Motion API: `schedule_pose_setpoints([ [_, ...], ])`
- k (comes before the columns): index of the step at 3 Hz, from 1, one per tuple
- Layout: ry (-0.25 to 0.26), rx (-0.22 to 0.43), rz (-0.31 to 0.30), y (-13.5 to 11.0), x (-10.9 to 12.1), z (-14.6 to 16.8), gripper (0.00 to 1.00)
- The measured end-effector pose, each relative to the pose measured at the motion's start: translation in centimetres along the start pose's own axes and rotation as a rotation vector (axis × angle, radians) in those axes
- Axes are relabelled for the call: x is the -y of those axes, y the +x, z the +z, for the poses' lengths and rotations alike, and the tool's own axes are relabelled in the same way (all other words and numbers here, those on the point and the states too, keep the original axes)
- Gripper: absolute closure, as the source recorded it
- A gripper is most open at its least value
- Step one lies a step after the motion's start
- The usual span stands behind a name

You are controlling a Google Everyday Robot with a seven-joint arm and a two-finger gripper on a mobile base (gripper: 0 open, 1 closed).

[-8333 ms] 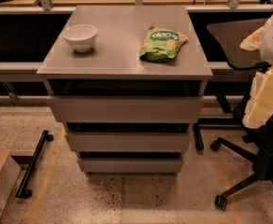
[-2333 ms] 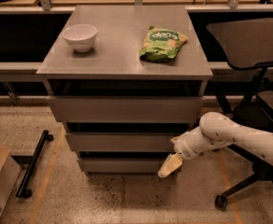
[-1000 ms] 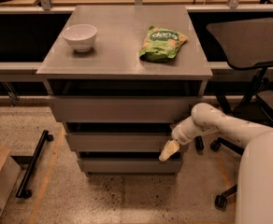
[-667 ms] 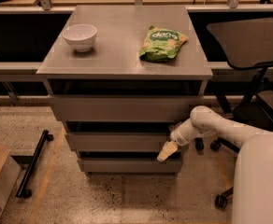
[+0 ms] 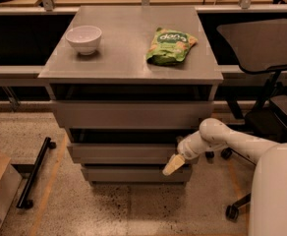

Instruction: Open middle drawer

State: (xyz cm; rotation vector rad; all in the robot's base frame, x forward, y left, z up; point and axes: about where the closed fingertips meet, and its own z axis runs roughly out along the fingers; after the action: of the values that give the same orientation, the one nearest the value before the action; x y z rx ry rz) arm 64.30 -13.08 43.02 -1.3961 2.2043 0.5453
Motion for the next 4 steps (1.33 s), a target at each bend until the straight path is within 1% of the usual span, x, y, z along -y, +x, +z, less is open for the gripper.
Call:
schedule_pose_setpoints([
  [1, -0.002, 0.000, 0.001, 0.02, -0.17, -0.04, 0.16],
  [3, -0.002, 0.000, 0.001, -0.29, -0.22, -0.49, 0.62],
  [4, -0.002, 0.000, 0.001, -0.40, -0.23, -0.66, 0.61],
])
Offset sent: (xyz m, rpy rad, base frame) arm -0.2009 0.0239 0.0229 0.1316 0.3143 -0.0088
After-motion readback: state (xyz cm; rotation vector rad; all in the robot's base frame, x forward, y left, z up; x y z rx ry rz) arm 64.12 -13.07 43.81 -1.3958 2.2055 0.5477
